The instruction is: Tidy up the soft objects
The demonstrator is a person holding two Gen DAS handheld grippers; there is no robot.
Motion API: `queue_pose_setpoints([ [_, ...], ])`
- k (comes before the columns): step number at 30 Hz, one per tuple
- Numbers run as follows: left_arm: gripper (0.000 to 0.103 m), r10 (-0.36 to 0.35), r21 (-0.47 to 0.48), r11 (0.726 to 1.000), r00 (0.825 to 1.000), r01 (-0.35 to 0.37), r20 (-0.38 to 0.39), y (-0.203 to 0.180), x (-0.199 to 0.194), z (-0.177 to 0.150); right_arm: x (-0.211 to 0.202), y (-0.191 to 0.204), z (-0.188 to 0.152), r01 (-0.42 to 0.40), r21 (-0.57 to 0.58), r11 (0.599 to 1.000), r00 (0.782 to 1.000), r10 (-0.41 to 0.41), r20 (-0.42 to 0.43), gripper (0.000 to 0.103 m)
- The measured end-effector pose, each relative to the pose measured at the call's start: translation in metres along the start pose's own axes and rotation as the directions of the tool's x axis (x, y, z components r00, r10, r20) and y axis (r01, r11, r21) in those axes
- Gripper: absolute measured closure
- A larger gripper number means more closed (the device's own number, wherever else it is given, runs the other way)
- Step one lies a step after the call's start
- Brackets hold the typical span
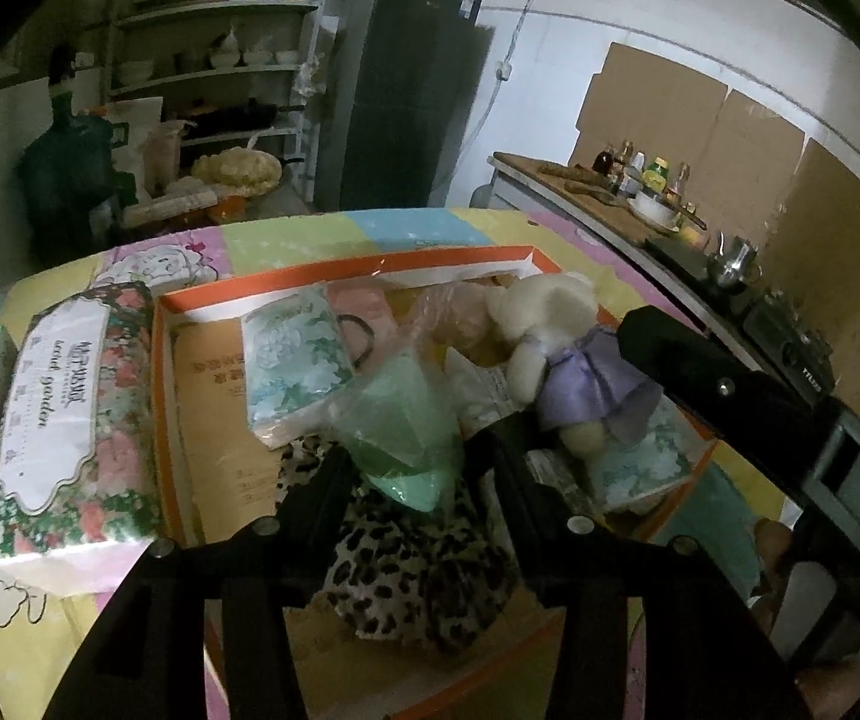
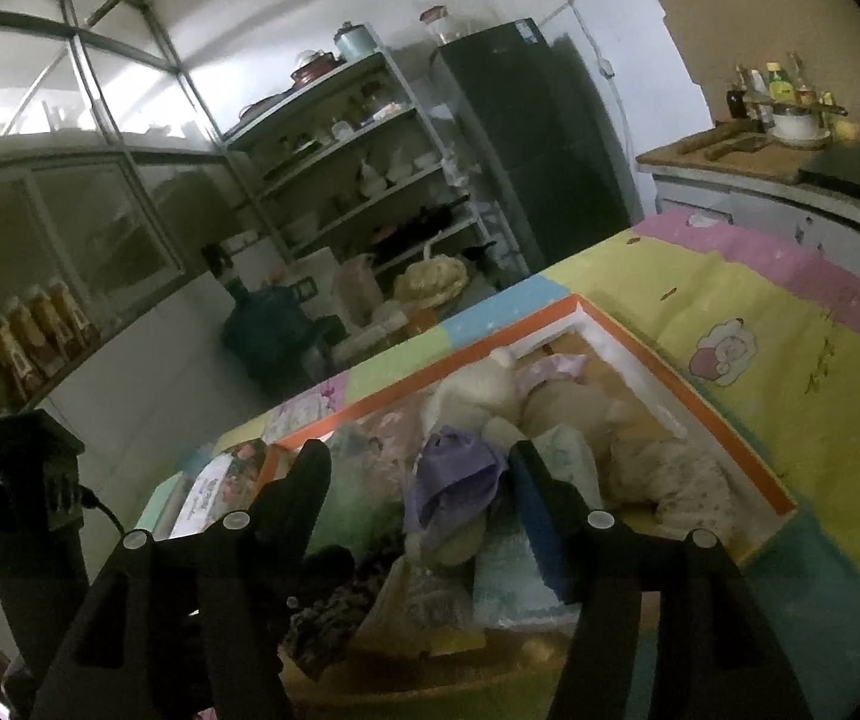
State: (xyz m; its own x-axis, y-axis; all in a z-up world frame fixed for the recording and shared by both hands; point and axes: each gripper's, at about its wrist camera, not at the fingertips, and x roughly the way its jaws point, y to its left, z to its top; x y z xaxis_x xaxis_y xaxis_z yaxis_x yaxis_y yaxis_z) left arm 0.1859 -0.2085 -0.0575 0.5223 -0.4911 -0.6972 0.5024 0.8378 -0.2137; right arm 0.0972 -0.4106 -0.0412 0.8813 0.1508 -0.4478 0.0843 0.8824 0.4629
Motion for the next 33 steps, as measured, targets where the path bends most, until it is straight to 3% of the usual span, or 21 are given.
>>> queue_pose_setpoints([
  [14, 0.054, 0.019, -0.007, 1.0, 0.997, -0.018, 0.069, 0.004, -0.04, -0.008, -0.028, 0.022, -0.005, -0.004, -0.034, 0.999, 0.999, 0.005, 0.04, 0.039],
  [20, 0.054, 0.063, -0.008, 0.998, 0.993, -0.062, 0.099, 0.006, -0.059, -0.013, -0.039, 0.035, -0.008, -0.011, -0.055, 0.998, 0.998, 0.014, 0.053, 0.039],
  [26, 0.054, 0.134, -0.038, 0.991, 0.981, -0.13, 0.142, 0.011, -0.081, -0.02, -0.049, 0.052, -0.014, -0.026, -0.089, 0.996, 0.998, 0.032, 0.061, 0.039],
  [33, 0.054, 0.232, -0.072, 0.972, 0.955, -0.222, 0.187, 0.02, -0.109, -0.031, -0.058, 0.075, -0.023, -0.043, -0.143, 0.989, 0.996, 0.053, 0.067, 0.039],
])
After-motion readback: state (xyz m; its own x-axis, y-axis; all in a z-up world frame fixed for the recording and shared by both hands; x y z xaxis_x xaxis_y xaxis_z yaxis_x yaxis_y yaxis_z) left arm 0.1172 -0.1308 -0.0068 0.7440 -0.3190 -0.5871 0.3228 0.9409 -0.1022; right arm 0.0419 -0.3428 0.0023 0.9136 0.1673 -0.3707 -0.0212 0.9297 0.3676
